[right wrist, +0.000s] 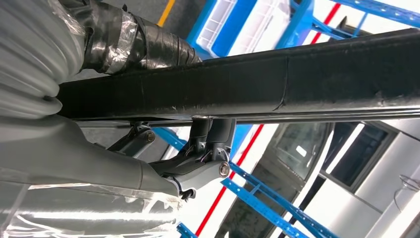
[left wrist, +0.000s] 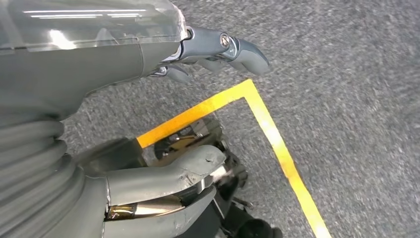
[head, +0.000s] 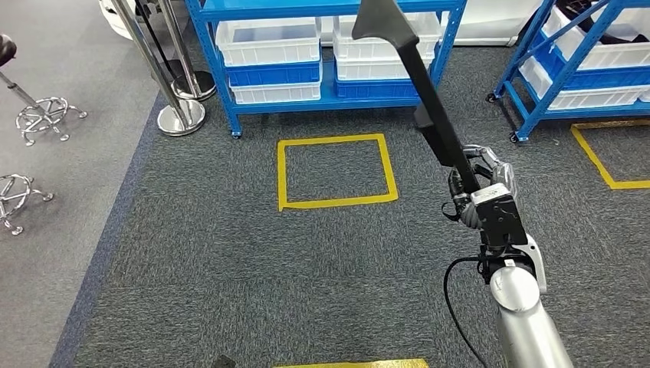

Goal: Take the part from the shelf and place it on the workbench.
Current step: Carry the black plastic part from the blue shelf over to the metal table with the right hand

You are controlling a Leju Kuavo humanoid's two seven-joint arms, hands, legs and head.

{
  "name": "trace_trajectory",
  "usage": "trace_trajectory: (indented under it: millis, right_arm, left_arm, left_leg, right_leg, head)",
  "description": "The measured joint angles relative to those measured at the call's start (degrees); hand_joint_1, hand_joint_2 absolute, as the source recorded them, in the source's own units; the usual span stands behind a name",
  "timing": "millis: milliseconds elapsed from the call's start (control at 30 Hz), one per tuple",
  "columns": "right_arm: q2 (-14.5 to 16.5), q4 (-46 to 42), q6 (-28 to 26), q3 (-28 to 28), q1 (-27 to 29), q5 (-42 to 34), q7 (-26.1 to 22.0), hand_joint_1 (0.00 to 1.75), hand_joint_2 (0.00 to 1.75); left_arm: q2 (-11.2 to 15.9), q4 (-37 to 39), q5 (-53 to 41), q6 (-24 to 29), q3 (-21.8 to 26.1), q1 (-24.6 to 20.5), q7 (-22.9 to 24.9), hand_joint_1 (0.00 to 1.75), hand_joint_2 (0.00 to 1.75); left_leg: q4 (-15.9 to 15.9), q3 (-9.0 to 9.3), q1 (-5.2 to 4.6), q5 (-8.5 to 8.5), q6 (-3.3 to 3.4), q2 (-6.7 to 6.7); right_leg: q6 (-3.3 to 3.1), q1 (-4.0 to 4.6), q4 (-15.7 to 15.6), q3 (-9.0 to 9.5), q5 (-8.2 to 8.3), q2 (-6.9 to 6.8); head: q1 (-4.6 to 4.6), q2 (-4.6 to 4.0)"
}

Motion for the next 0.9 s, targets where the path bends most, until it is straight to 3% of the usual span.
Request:
trace_trajectory:
  millis: [67,133,167,200,233,267,300,367,433,533,600,667,700,733,800,867,900]
  right_arm:
    - [-0.2,0.1,-0.1,0.0,0.0,0.4,-0.1,1.75,1.75]
    - [-0.3,0.3,-0.1,0.0,0.1,0.6,-0.1,1.75,1.75]
    - [-0.4,0.4,-0.2,0.0,0.2,0.7,-0.1,1.75,1.75]
    - [-0.4,0.6,-0.2,0.0,0.4,0.8,0.0,1.75,1.75]
    - [-0.5,0.7,-0.2,0.0,0.6,0.8,0.0,1.75,1.75]
    - [-0.5,0.8,-0.1,0.0,0.7,0.8,0.0,1.75,1.75]
    - [-0.6,0.8,-0.1,0.0,0.7,0.6,0.0,1.75,1.75]
    - [-0.8,0.8,0.1,0.0,0.6,0.0,-0.1,1.75,1.75]
    - [-0.9,0.8,0.3,0.0,0.7,-0.7,-0.2,1.75,1.75]
    - [-0.9,0.7,0.3,-0.1,1.0,-1.2,-0.5,1.75,1.75]
    - [-0.9,0.5,0.2,-0.3,1.2,-1.2,-0.6,1.75,1.75]
    - [-0.9,0.4,-0.1,-0.5,1.5,-1.1,-0.8,1.75,1.75]
    - [-0.9,0.3,-0.4,-0.6,1.7,-1.0,-0.8,1.75,1.75]
    - [-0.9,0.3,-0.6,-0.8,2.0,-0.8,-0.8,1.75,1.75]
    - [-0.9,0.1,-1.1,-1.3,2.5,-0.7,-0.9,1.75,1.75]
    - [-0.9,-0.3,-1.3,-2.2,2.7,-0.9,-0.9,1.75,1.75]
    - [-0.9,-0.5,-1.4,-2.8,2.7,-1.0,-0.9,1.75,1.75]
  left_arm:
    - [0.0,0.0,0.0,0.1,0.1,0.0,0.0,0.0,1.75]
    - [-0.1,0.0,0.0,0.1,0.2,-0.1,0.0,0.0,1.75]
    - [-0.1,0.0,0.0,0.1,0.3,-0.1,0.0,0.0,1.75]
    - [-0.1,0.0,0.0,0.1,0.4,0.0,0.0,0.0,1.75]
    - [-0.1,0.0,0.0,0.1,0.4,0.0,0.0,0.0,1.75]
    - [-0.1,0.0,0.0,0.1,0.4,0.1,0.0,0.0,1.75]
    - [-0.1,0.0,0.0,0.1,0.5,0.1,0.0,0.0,1.75]
    - [-0.2,0.0,0.0,0.2,0.5,0.0,0.0,0.0,1.75]
    - [-0.2,0.0,0.0,0.2,0.5,0.2,0.1,0.0,1.75]
    - [-0.2,0.0,0.0,0.3,0.7,0.4,0.1,0.0,1.75]
    - [-0.2,0.0,0.0,0.3,0.8,0.3,0.0,0.0,1.75]
    - [-0.2,0.0,0.0,0.3,0.9,0.2,0.0,0.0,1.75]
    - [-0.2,0.0,0.0,0.4,0.9,0.3,0.0,0.0,1.75]
    - [-0.2,0.0,0.0,0.4,1.0,0.3,0.0,0.0,1.75]
    - [-0.2,0.0,0.0,0.5,1.1,0.4,0.0,0.0,1.75]
    - [-0.2,0.0,0.1,0.6,1.4,0.4,0.0,0.0,1.75]
    - [-0.1,0.0,0.2,0.6,1.6,0.5,0.0,0.0,1.75]
  left_leg:
    - [-1.4,0.31,0.2,0.9,0.74,0.22]
    - [-1.8,0.19,0.26,1.29,1.16,0.33]
    - [-1.7,0.0,0.23,1.31,1.23,0.33]
    - [-1.4,-0.19,0.24,1.27,1.21,0.33]
    - [-1.1,-0.41,0.27,1.19,1.16,0.31]
    - [-0.6,-0.66,0.34,1.02,1.04,0.3]
    - [0.1,-0.95,0.39,0.71,0.85,0.39]
    - [1.7,-1.68,0.16,-0.06,0.35,0.65]
    - [2.7,-2.21,-0.13,-0.54,0.01,1.25]
    - [3.8,-2.62,0.04,-1.58,-0.53,1.88]
    - [7.9,-4.28,0.38,-4.37,-1.2,1.32]
    - [14.7,-7.24,0.64,-7.58,-1.47,0.99]
    - [17.1,-8.34,0.7,-8.22,-1.4,0.93]
    - [17.7,-8.66,0.71,-7.83,-1.19,0.82]
    - [13.0,-6.43,0.55,-4.42,-0.38,-0.29]
    - [6.0,-3.0,0.39,-1.56,0.51,-3.08]
    - [3.7,-1.88,0.25,-0.95,0.76,-4.17]
  right_leg:
    - [0.29,0.17,2.4,-1.14,-1.88,0.06]
    - [0.33,0.34,8.8,-4.08,-5.53,0.2]
    - [0.41,0.34,12.0,-5.58,-6.81,0.25]
    - [0.53,0.29,13.9,-6.41,-7.01,0.25]
    - [0.66,0.19,13.9,-6.41,-6.25,0.22]
    - [0.83,0.05,11.8,-5.36,-4.55,0.18]
    - [0.99,-0.11,8.4,-3.72,-2.72,-0.21]
    - [0.8,0.06,3.1,-1.36,-0.97,-1.5]
    - [0.05,0.38,2.3,-1.33,-1.14,-1.88]
    - [-0.86,0.24,2.3,-1.72,-0.74,-0.29]
    - [-1.26,0.14,2.3,-1.8,-0.51,0.57]
    - [-1.42,0.24,2.3,-1.89,-0.41,1.45]
    - [-1.45,0.32,2.3,-1.92,-0.38,1.95]
    - [-1.47,0.4,2.3,-1.93,-0.35,2.5]
    - [-1.47,0.46,2.3,-1.91,-0.28,3.67]
    - [-1.25,0.31,2.1,-1.94,-0.07,4.75]
    - [-0.97,0.07,2.0,-2.02,0.13,5.34]
  head:
    - [0.02,0.0]
    - [0.03,0.0]
    - [0.03,0.0]
    - [0.03,0.0]
    - [0.03,0.0]
    - [0.03,0.0]
    - [0.03,0.0]
    - [0.05,0.0]
    - [0.07,0.0]
    - [0.06,0.0]
    - [0.06,0.0]
    - [0.06,0.0]
    - [0.06,0.0]
    - [0.06,0.0]
    - [0.07,0.0]
    - [0.07,0.0]
    - [0.07,0.0]
